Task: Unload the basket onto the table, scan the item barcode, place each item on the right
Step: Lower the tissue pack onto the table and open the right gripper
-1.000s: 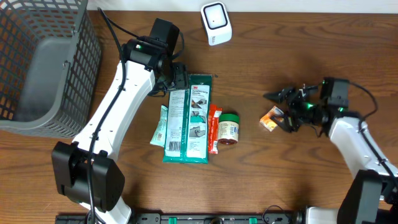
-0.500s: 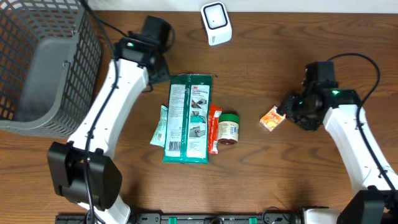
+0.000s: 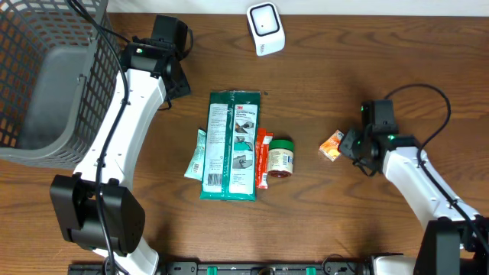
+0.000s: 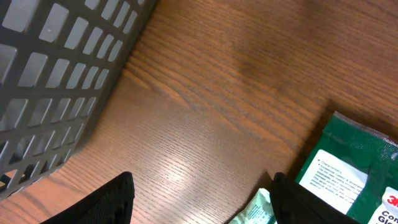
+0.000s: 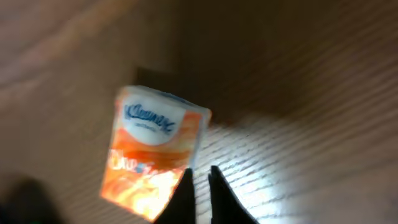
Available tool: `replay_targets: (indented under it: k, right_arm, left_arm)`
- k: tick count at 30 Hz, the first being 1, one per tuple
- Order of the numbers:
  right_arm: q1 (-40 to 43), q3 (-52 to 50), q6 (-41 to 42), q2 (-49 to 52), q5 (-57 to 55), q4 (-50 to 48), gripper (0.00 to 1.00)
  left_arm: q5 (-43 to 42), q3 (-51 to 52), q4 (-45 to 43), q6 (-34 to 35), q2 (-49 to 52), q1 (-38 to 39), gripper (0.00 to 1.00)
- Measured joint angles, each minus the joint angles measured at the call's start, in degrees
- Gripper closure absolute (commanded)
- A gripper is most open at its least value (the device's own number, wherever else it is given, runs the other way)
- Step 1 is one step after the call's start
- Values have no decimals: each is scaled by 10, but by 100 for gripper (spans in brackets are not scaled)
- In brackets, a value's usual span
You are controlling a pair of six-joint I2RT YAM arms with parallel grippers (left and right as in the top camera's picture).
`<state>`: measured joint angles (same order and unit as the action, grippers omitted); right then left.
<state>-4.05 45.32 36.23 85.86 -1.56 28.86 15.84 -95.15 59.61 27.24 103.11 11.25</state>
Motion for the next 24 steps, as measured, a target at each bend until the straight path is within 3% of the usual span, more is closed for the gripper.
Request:
replay_targets:
  k: [11,24]
  right_arm:
    - [-1,-89,-9,0,-2,-166,99]
    - [-2,-92,-122,0,33,-259,99]
  left_arm:
    - [0,0,0,0,0,0,30]
    - [0,0,0,0,0,0,30]
